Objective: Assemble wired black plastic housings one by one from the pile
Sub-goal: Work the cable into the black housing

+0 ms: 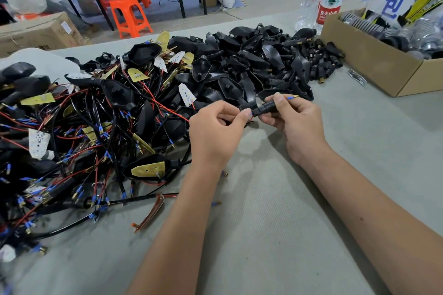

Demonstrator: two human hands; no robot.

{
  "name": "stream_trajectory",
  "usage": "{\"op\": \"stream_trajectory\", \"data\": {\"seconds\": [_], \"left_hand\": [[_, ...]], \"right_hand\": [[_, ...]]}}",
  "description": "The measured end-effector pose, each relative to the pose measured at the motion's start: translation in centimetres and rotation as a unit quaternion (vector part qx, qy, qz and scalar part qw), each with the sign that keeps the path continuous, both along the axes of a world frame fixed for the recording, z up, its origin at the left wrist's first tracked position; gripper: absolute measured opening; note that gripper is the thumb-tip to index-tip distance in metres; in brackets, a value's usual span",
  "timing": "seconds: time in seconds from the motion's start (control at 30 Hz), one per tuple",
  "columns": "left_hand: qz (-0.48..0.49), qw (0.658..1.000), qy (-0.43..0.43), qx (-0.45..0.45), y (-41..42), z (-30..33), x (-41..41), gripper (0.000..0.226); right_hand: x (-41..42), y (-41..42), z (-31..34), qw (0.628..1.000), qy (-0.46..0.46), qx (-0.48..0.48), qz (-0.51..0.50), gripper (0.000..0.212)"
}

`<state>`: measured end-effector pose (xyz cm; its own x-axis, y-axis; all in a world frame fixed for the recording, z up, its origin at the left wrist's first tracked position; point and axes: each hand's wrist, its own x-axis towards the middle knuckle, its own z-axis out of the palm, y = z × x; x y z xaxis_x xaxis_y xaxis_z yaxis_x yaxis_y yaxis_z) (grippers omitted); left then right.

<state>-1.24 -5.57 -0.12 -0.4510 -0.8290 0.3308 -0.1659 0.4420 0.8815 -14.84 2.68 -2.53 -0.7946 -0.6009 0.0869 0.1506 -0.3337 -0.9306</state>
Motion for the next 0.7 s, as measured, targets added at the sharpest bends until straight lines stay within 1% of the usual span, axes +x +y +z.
{"op": "stream_trajectory", "data": {"seconds": [0.07, 0.17, 0.3, 0.4, 0.5, 0.53, 0.6, 0.7], "left_hand": [[0.013, 1.000, -0.002, 0.000, 0.06, -0.06, -0.04, 0.009], [0.019, 1.000, 0.004, 0.009, 0.11, -0.16, -0.21, 0.016], [0.008, 1.000, 0.002, 0.030, 0.40, -0.39, -0.46, 0.015], [0.004, 0.999, 0.022, 0.036, 0.66, -0.59, -0.67, 0.013], [0.019, 0.998, 0.048, 0.037, 0.86, -0.65, -0.92, 0.007], [0.025, 0.998, 0.050, 0.031, 0.84, -0.68, -0.93, 0.009], [0.024, 0.999, 0.042, 0.024, 0.71, -0.78, -0.91, 0.015], [0.000, 0.999, 0.023, 0.023, 0.59, -0.97, -0.92, 0.011]], "right_hand": [[-0.03, -0.03, -0.06, 1.000, -0.002, 0.000, -0.003, 0.022], [-0.06, 0.00, -0.02, 1.000, -0.001, 0.002, -0.002, 0.021], [0.20, 0.05, 0.06, 1.000, 0.021, 0.005, 0.013, 0.021], [0.27, 0.08, 0.07, 0.999, 0.029, 0.006, 0.019, 0.021], [0.17, 0.03, 0.06, 1.000, 0.016, 0.006, 0.011, 0.021], [0.14, -0.01, 0.02, 1.000, 0.010, 0.006, 0.004, 0.021], [0.04, -0.09, -0.10, 1.000, -0.005, 0.004, -0.012, 0.021], [-0.15, -0.17, -0.22, 1.000, -0.017, -0.001, -0.021, 0.021]]}}
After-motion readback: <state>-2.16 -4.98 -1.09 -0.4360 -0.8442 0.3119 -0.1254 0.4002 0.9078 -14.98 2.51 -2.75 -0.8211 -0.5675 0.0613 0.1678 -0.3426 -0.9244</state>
